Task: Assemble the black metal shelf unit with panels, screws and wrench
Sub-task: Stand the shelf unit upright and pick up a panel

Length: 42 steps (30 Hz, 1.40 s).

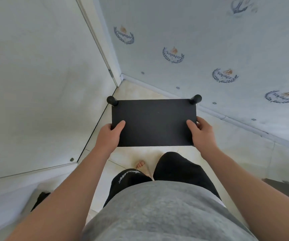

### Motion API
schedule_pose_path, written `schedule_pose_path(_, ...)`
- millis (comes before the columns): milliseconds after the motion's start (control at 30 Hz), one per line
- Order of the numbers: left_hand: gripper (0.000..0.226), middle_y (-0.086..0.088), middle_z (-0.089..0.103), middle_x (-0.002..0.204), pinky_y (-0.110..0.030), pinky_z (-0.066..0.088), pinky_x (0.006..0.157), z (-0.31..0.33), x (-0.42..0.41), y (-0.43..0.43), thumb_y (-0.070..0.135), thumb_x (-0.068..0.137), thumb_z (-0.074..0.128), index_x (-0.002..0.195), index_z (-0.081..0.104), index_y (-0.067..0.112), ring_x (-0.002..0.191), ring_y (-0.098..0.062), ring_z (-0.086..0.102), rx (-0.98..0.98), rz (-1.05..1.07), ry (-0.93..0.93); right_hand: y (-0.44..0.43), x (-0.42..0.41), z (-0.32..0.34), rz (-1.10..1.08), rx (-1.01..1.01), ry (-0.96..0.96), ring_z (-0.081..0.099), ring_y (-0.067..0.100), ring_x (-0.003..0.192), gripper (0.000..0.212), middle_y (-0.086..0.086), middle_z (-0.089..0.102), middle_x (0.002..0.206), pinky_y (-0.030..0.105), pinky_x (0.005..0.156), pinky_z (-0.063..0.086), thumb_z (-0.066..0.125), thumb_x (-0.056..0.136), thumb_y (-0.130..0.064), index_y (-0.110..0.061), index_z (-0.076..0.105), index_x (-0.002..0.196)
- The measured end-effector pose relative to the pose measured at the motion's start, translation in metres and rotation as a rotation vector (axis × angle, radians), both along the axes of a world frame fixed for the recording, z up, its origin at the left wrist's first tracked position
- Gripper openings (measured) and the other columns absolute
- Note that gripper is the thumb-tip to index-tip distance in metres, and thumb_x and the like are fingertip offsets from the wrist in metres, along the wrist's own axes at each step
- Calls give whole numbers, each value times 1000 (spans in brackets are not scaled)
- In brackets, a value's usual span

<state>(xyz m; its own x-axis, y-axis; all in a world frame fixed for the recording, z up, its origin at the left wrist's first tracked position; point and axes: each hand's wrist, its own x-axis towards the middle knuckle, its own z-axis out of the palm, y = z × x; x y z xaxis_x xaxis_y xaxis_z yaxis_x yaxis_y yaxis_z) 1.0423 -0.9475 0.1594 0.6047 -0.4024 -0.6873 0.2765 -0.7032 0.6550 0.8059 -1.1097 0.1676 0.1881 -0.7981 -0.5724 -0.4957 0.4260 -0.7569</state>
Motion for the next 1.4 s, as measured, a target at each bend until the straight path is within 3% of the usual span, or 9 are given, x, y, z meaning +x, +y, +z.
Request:
schedule_pose_path(67,32,2,68,104,-48,56,91,-1,19,-27,49,92,59,99,64,19,98,-20,65,14,-34,-13,-22,14,-5,-29,9,1,66,18,91,19,2,69,103,36,81,57,56,101,-30,-29,62,120)
schedule_pose_path(267,39,4,66,106,-49,55,93,-16,64,-116,51,94,56,110,63,16,99,-20,64,63,-124,-49,-96,51,-30,-53,25,21,63,13,86,24,0,68,103,28,71,52,54,102,-31,-25,61,124)
schedule_pose_path(433,40,4,65,105,-48,55,92,-27,87,-183,53,93,55,110,62,18,98,-19,63,123,-189,-64,-154,67,-47,-77,62,68,66,20,95,25,1,70,105,40,87,58,56,100,-33,-25,63,123)
schedule_pose_path(567,37,2,65,103,-47,55,91,-44,104,-234,52,94,54,107,61,18,97,-20,63,163,-283,-74,-190,77,-62,-114,104,111,64,15,94,29,-3,68,106,44,90,58,55,100,-34,-25,59,127)
schedule_pose_path(800,32,-4,63,101,-46,56,89,-99,127,-320,44,98,49,103,59,14,92,-23,62,241,-423,-73,-241,95,-109,-283,264,198,58,19,87,27,-2,58,103,31,59,54,52,102,-34,-20,55,124)
schedule_pose_path(967,28,-6,63,100,-49,56,91,-138,143,-357,44,97,50,90,56,18,96,-28,63,268,-487,-35,-257,108,-143,-382,267,245,60,19,94,35,-7,60,103,48,81,61,54,99,-33,-19,57,131)
schedule_pose_path(1133,34,-5,61,97,-46,56,89,-176,154,-375,45,98,49,106,57,13,94,-26,62,280,-487,-14,-279,120,-172,-379,245,274,62,21,95,33,-1,64,113,45,82,60,55,98,-33,-21,59,129)
schedule_pose_path(1267,38,-4,60,94,-36,51,72,-190,159,-388,45,99,49,110,58,9,79,-18,57,251,-489,-30,-291,127,-188,-396,223,290,63,24,101,37,1,65,115,46,85,60,57,96,-35,-21,59,131)
schedule_pose_path(1400,33,1,57,87,-37,51,77,-199,166,-401,43,99,50,104,58,11,75,-16,55,224,-491,-56,-298,134,-198,-404,209,283,62,25,102,35,2,64,116,40,77,59,56,97,-34,-21,59,129)
